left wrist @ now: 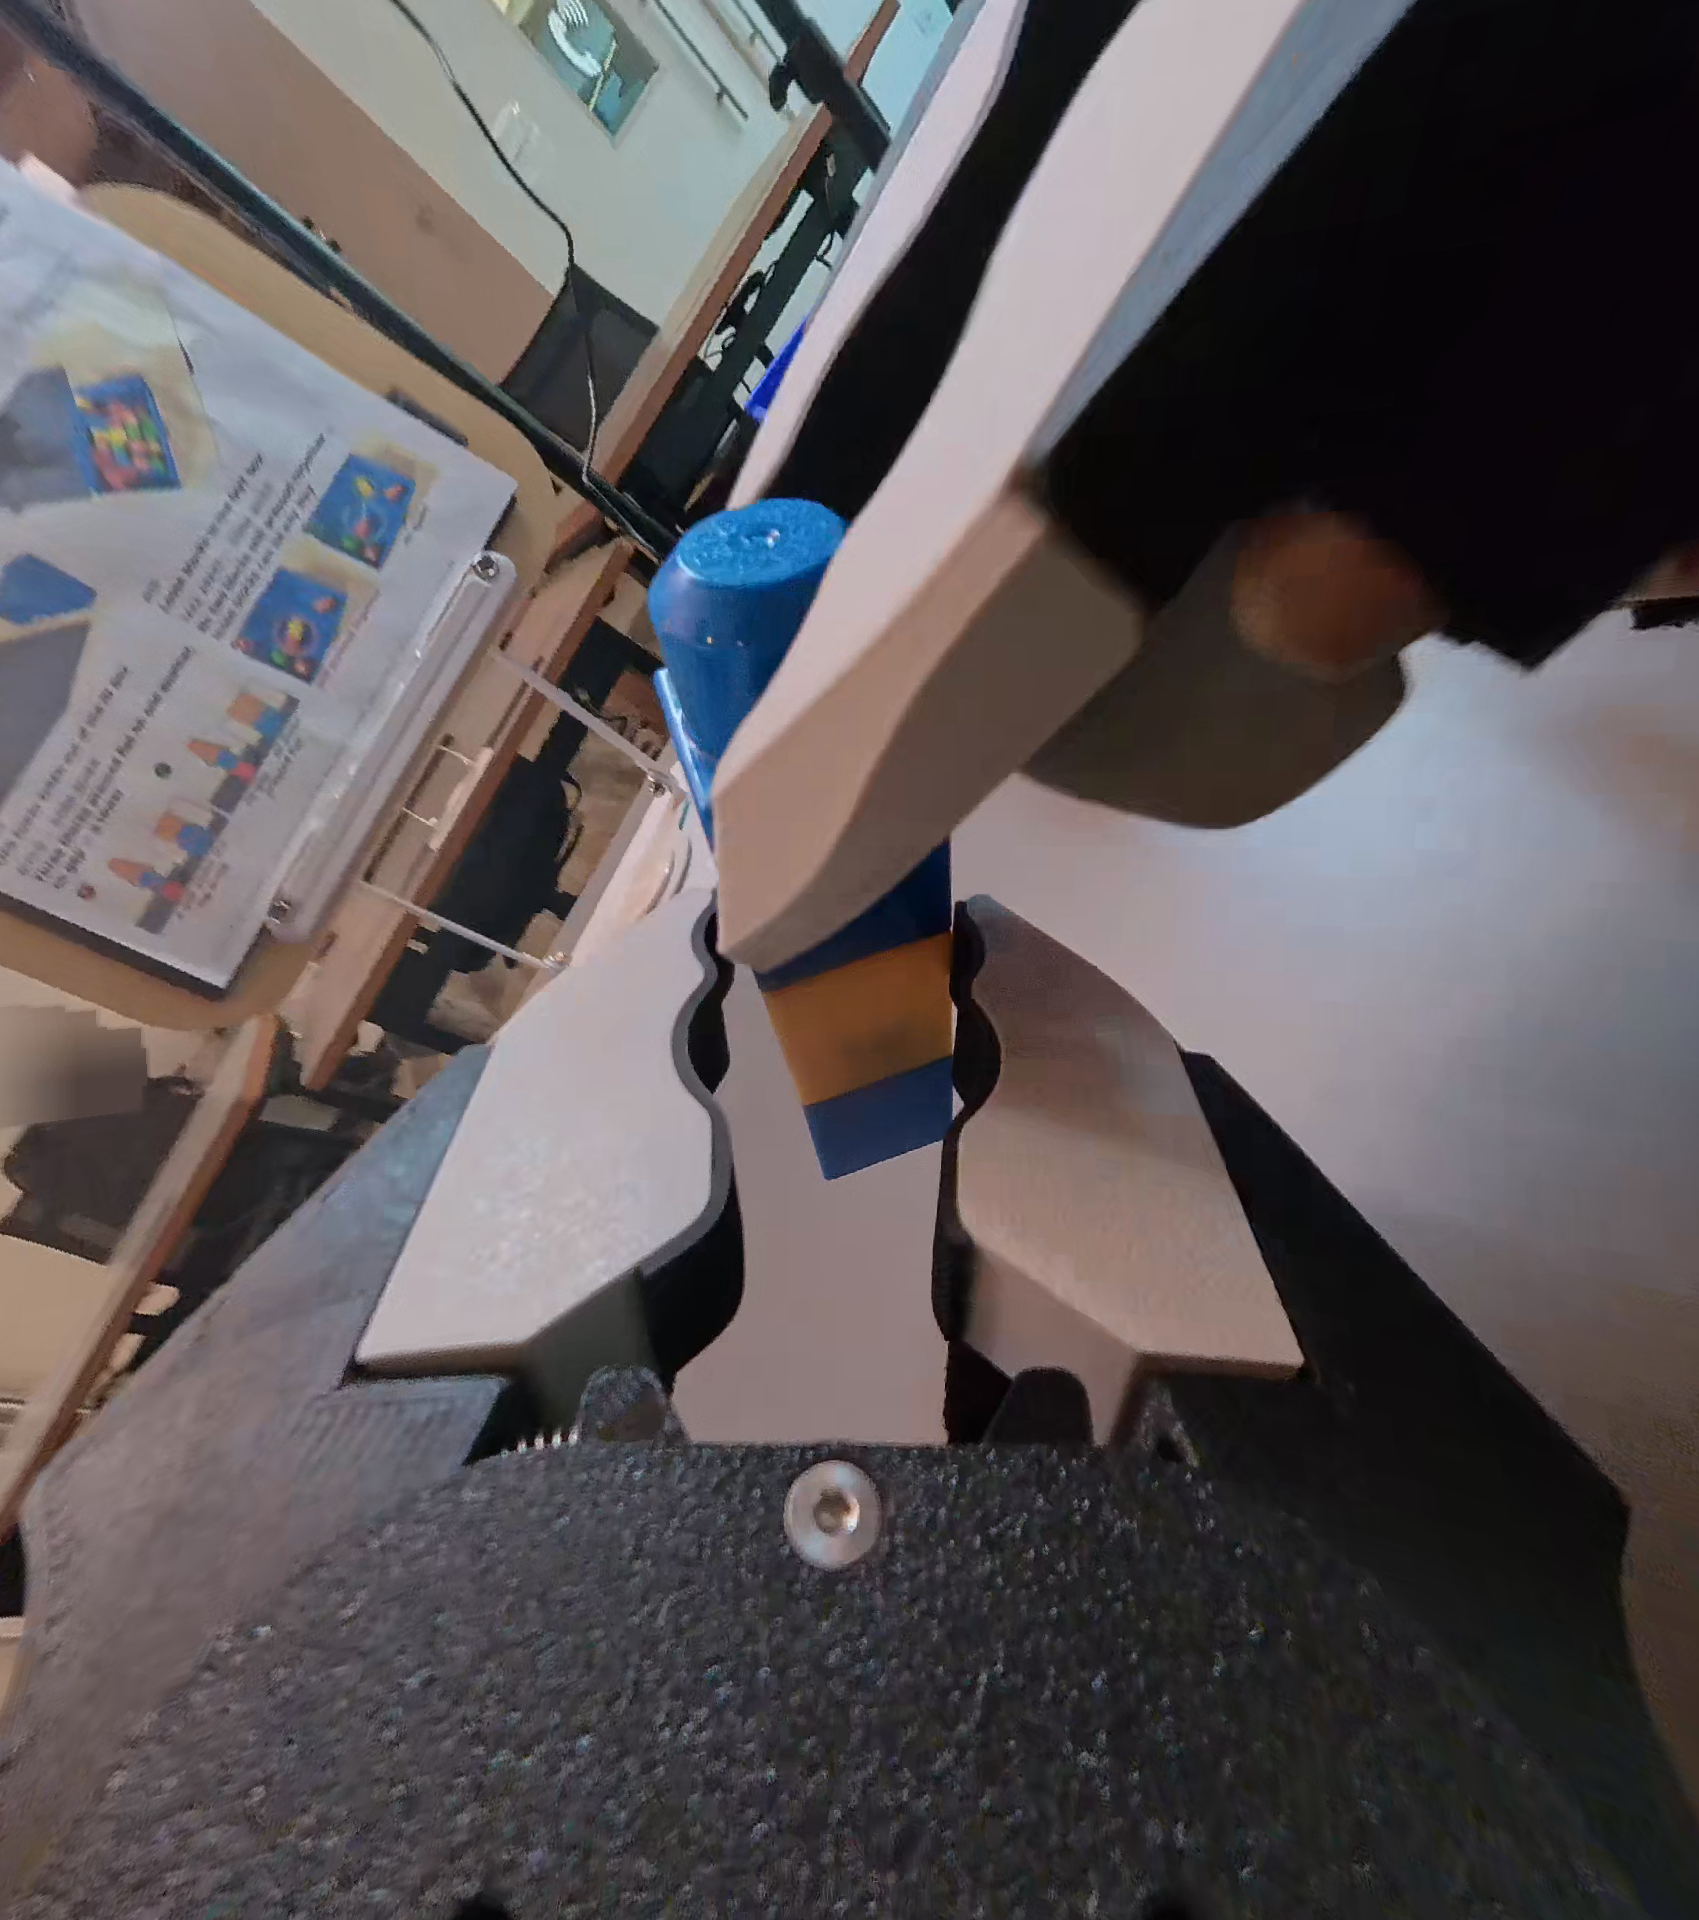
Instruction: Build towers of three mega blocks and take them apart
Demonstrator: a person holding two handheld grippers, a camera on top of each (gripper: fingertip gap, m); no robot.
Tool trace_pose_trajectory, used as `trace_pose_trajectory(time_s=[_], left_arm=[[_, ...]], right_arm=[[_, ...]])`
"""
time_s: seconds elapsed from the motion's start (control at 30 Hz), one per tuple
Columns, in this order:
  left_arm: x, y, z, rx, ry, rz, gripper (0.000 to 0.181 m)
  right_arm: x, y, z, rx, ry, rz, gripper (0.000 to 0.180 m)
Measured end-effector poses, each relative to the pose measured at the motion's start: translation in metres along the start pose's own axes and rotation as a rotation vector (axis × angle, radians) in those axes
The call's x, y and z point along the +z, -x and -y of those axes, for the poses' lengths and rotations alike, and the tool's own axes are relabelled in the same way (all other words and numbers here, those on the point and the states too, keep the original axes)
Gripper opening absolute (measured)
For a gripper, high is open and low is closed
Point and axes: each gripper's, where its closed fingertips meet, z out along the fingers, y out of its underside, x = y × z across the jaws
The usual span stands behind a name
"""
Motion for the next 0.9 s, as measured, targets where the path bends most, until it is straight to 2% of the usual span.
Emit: trace_pose_trajectory(time_s=[0.03,0.07,0.2,0.23,0.27,0.47,0.57,0.67,0.77,0.9], left_arm=[[-0.001,-0.001,0.001,0.028,0.001,0.013,0.040],[-0.001,-0.001,0.001,0.045,0.002,0.026,0.040],[-0.004,0.002,0.009,0.033,-0.055,0.027,0.038],[-0.005,0.003,0.011,0.044,-0.082,0.027,0.040],[-0.006,0.002,0.014,0.050,-0.114,0.017,0.049],[-0.016,-0.011,0.023,-0.117,-0.259,-0.246,0.065],[-0.023,-0.024,0.023,-0.166,-0.324,-0.398,0.071],[-0.032,-0.044,0.027,-0.172,-0.372,-0.513,0.067],[-0.038,-0.059,0.028,-0.140,-0.365,-0.576,0.041],[-0.041,-0.055,0.032,-0.185,-0.361,-0.597,0.039]], right_arm=[[0.001,0.001,-0.002,-0.015,0.010,-0.006,0.040],[0.000,0.001,-0.003,-0.028,0.009,-0.011,0.038],[-0.004,0.000,0.003,-0.021,-0.012,-0.003,0.037],[-0.006,0.000,0.006,-0.017,-0.019,0.006,0.037],[-0.008,-0.002,0.007,-0.015,-0.022,0.016,0.037],[-0.028,0.012,0.005,-0.137,-0.029,0.240,0.037],[-0.036,0.028,-0.001,-0.118,-0.020,0.394,0.037],[-0.040,0.045,-0.006,-0.120,-0.003,0.507,0.037],[-0.041,0.053,-0.007,-0.165,-0.005,0.526,0.037],[-0.044,0.052,-0.001,-0.156,-0.035,0.535,0.037]])
